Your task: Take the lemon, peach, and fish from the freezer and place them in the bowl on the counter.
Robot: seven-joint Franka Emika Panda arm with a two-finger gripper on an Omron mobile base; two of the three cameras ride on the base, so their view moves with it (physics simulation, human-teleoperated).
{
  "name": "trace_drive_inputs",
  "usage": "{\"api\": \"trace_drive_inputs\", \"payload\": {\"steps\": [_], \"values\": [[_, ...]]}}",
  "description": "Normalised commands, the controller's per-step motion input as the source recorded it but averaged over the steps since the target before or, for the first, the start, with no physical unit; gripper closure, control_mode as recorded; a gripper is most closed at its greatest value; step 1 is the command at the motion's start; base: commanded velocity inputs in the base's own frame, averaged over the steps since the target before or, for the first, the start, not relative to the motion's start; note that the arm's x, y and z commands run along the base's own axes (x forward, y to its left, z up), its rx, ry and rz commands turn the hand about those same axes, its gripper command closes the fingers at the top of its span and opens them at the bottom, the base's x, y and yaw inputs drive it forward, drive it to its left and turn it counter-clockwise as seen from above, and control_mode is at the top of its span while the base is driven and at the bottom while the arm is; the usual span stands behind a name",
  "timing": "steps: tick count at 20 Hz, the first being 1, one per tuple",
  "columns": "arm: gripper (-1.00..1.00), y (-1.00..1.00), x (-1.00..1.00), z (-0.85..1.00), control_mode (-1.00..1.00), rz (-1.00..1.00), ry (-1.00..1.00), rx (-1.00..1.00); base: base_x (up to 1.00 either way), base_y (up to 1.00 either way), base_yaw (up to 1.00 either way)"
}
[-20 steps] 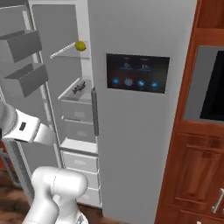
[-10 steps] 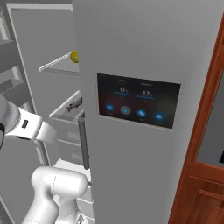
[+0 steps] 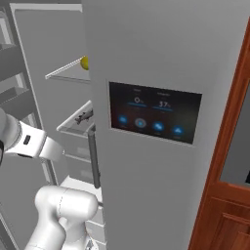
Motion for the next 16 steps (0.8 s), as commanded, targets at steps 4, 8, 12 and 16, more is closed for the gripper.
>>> {"api": "trace_drive_inputs", "payload": {"steps": [4, 8, 12, 16], "values": [[-1.0, 0.0, 0.0, 0.0, 1.0, 0.0, 0.0, 0.0, 0.6, 1.0, 0.12], [-1.0, 0.0, 0.0, 0.0, 1.0, 0.0, 0.0, 0.0, 0.62, 1.0, 0.03], [-1.0, 0.0, 0.0, 0.0, 1.0, 0.0, 0.0, 0.0, 0.39, 1.0, -0.12], [-1.0, 0.0, 0.0, 0.0, 1.0, 0.0, 0.0, 0.0, 0.28, 1.0, -0.26]]}}
